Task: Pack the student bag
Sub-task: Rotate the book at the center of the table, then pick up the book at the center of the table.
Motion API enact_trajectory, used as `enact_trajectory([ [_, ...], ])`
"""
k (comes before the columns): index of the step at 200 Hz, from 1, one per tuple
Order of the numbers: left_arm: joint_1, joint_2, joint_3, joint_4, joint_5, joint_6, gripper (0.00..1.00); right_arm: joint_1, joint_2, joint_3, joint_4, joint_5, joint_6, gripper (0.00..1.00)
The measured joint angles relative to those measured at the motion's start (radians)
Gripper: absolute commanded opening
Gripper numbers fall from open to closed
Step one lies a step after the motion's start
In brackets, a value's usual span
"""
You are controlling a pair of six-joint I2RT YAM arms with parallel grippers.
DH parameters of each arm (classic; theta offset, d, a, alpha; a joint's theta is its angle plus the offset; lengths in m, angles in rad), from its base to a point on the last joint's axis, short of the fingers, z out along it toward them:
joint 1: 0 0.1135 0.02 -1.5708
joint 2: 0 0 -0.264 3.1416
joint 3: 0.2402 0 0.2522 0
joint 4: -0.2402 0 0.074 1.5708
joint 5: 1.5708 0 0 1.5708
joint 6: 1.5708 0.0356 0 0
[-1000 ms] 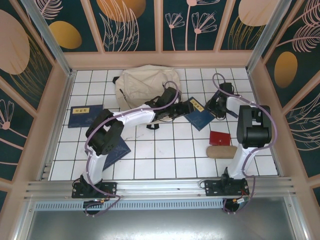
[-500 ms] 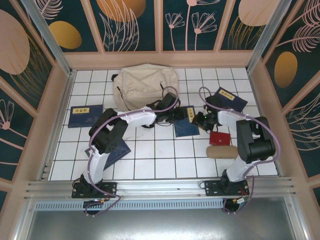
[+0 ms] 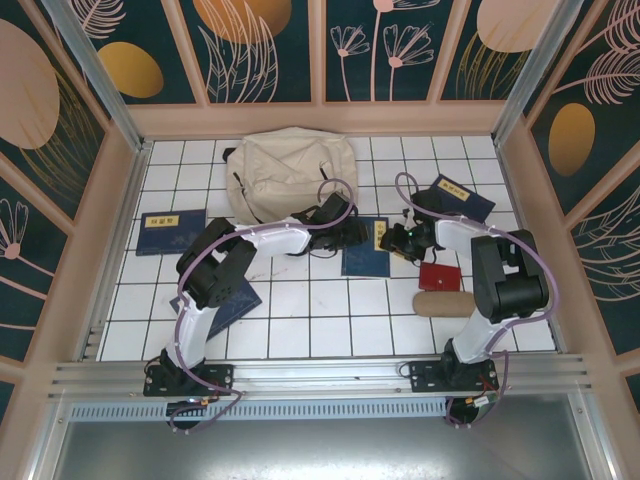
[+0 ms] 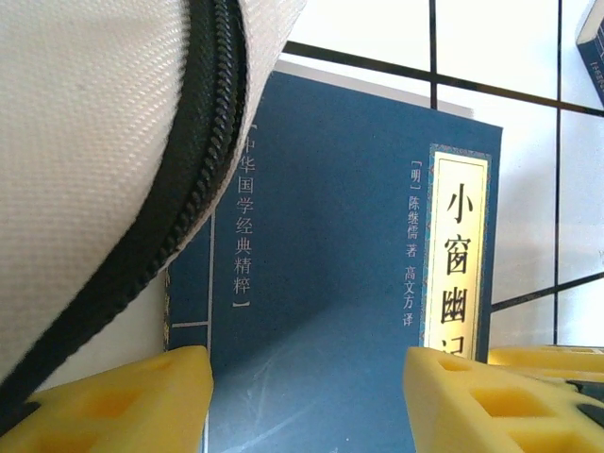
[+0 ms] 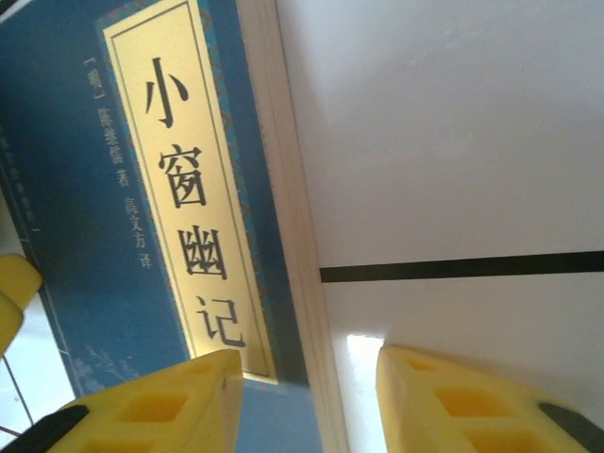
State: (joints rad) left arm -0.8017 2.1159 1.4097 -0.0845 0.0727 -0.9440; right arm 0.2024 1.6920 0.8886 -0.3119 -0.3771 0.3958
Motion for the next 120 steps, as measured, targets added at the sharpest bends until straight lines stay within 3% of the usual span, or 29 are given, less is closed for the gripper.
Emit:
enact_trajectory([
  [47, 0.0, -0.02, -0.011, -0.026, -0.005, 0.046, 0.6, 0.0, 0.013, 0.01, -0.01, 0.001, -0.023, 0.31],
  [120, 0.003, -0.06, -0.023, -0.126, -0.031, 0.092, 0.62, 0.005, 0.013, 0.017, -0.012, -0.007, -0.019, 0.34],
])
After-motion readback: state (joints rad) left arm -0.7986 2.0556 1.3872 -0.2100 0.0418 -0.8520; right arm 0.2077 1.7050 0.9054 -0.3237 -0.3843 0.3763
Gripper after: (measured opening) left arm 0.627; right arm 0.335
